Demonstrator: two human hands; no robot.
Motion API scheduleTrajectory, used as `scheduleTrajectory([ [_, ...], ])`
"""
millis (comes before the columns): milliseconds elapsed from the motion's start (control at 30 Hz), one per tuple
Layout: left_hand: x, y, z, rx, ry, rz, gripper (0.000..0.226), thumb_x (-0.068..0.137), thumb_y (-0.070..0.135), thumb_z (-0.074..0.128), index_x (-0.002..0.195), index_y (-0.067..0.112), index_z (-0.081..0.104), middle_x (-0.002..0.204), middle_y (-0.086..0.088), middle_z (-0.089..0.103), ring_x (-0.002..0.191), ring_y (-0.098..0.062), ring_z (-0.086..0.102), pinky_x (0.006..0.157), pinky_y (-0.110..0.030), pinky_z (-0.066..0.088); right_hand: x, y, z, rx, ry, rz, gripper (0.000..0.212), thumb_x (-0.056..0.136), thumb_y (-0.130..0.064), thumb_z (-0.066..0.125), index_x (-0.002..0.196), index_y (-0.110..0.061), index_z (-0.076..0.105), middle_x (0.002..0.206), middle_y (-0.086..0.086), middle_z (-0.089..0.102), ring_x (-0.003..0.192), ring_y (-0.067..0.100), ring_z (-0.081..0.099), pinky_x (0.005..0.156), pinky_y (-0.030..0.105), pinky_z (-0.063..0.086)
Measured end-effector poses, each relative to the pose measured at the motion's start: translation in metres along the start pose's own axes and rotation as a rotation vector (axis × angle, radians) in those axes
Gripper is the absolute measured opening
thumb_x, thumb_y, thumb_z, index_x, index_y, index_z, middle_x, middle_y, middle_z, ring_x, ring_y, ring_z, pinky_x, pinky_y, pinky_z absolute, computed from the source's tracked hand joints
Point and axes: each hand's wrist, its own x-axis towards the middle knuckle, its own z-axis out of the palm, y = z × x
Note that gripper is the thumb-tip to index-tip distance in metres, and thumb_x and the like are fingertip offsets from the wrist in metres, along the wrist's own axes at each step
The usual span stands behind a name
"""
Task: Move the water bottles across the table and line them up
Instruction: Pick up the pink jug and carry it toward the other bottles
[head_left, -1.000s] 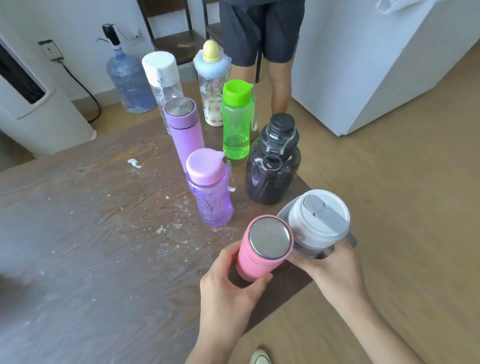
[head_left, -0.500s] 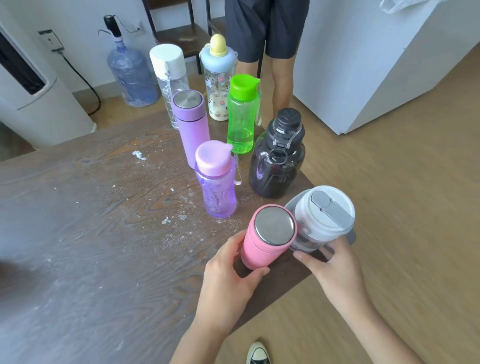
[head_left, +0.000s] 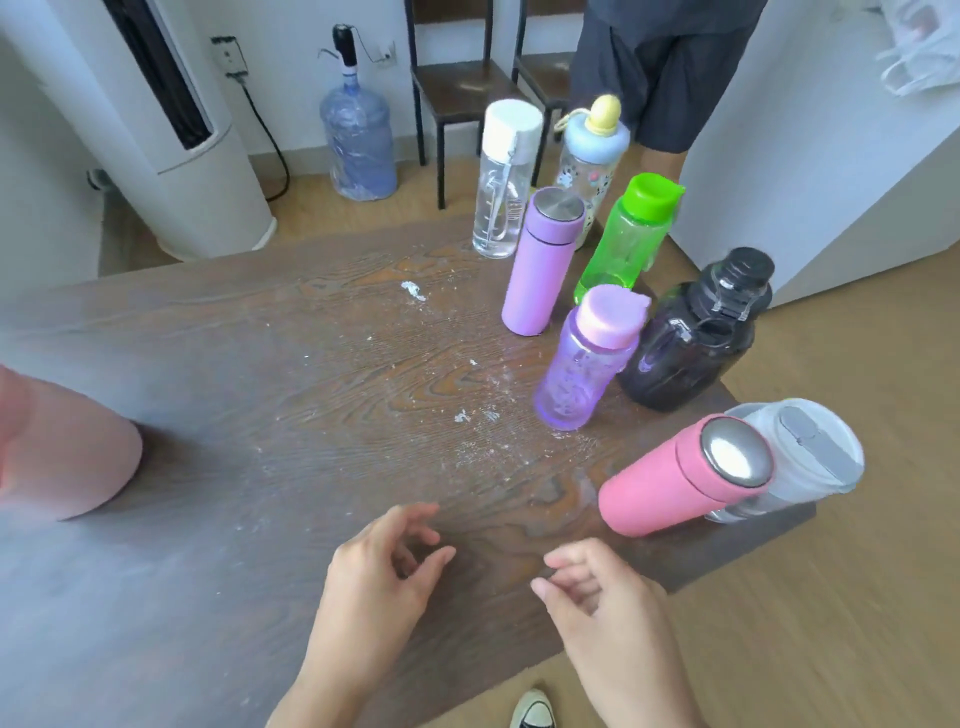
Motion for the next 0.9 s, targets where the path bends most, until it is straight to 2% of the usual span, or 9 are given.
scheduleTrajectory([
  [133,-0.005,-0.047,-0.060,0.031,0.081,-0.081,0.038,0.077,0.021,0.091,0.107,0.037,0.073,0.083,0.021,0.075,0.067,-0.012,0.067,0.068,-0.015,0.051,0.002,-0.062,0.069,-0.015,-0.149,-0.105,0.024,0.078,-0.017,0.086,0.085,-0.030,0.068,0.085,-0.017,0.073,0.071,0.012,0.069,0.072,0.027,0.057],
  [233,-0.010,-0.083,-0.114,0.040,0.177,-0.150,0.038,0.078,0.024,0.090,0.108,0.038,0.072,0.087,0.024,0.074,0.068,-0.011,0.067,0.067,-0.020,0.053,0.005,-0.112,0.128,-0.009,-0.240,-0.190,0.023,0.078,-0.019,0.086,0.092,-0.027,0.069,0.076,-0.007,0.070,0.076,0.012,0.067,0.078,0.032,0.058],
  [300,-0.013,-0.109,-0.150,0.045,0.237,-0.209,0.035,0.080,0.026,0.088,0.107,0.040,0.071,0.094,0.030,0.071,0.071,-0.007,0.067,0.065,-0.024,0.054,0.007,-0.145,0.167,-0.009,-0.294,-0.267,0.026,0.078,-0.020,0.085,0.098,-0.024,0.069,0.089,-0.011,0.069,0.085,0.009,0.066,0.083,0.031,0.057],
  [433,-0.015,-0.159,-0.216,0.147,0.278,-0.356,0.032,0.083,0.042,0.080,0.113,0.040,0.068,0.088,0.019,0.072,0.076,-0.003,0.070,0.073,-0.037,0.060,0.012,-0.204,0.233,-0.039,-0.423,-0.382,0.040,0.082,-0.023,0.083,0.117,-0.024,0.064,0.114,-0.011,0.063,0.098,0.003,0.058,0.092,0.026,0.052],
  [500,-0.010,-0.174,-0.240,0.211,0.287,-0.390,0.040,0.082,0.049,0.078,0.118,0.038,0.066,0.094,0.019,0.067,0.091,-0.009,0.069,0.077,-0.035,0.058,0.017,-0.227,0.254,-0.059,-0.434,-0.398,0.052,0.082,-0.023,0.084,0.127,-0.023,0.059,0.123,-0.009,0.059,0.102,0.002,0.054,0.095,0.024,0.050],
  [667,0.019,-0.179,-0.273,0.296,0.325,-0.301,0.070,0.072,0.058,0.081,0.130,0.032,0.054,0.110,0.018,0.055,0.117,-0.016,0.053,0.081,-0.036,0.051,0.029,-0.257,0.283,-0.081,-0.413,-0.421,0.069,0.074,-0.025,0.088,0.134,-0.027,0.053,0.125,-0.011,0.056,0.116,0.010,0.057,0.100,0.037,0.053],
  [767,0.039,-0.179,-0.278,0.188,0.300,-0.202,0.060,0.068,0.057,0.084,0.118,0.035,0.060,0.102,0.020,0.059,0.106,-0.016,0.056,0.078,-0.034,0.050,0.036,-0.259,0.291,-0.052,-0.423,-0.455,0.078,0.074,-0.026,0.088,0.141,-0.028,0.049,0.123,-0.019,0.050,0.124,0.012,0.055,0.107,0.035,0.048],
  [833,0.044,-0.175,-0.279,0.047,0.308,-0.184,0.050,0.066,0.045,0.090,0.108,0.043,0.062,0.099,0.022,0.071,0.099,-0.004,0.066,0.074,-0.026,0.053,0.041,-0.258,0.294,-0.033,-0.450,-0.468,0.083,0.076,-0.025,0.087,0.147,-0.028,0.044,0.127,-0.021,0.047,0.129,0.012,0.052,0.111,0.033,0.044],
  [900,0.045,-0.173,-0.275,-0.084,0.343,-0.211,0.056,0.065,0.029,0.097,0.108,0.043,0.065,0.100,0.034,0.073,0.095,0.011,0.069,0.070,-0.014,0.052,0.046,-0.254,0.296,-0.013,-0.469,-0.469,0.084,0.078,-0.024,0.087,0.149,-0.028,0.042,0.137,-0.015,0.052,0.131,0.012,0.053,0.112,0.033,0.043],
])
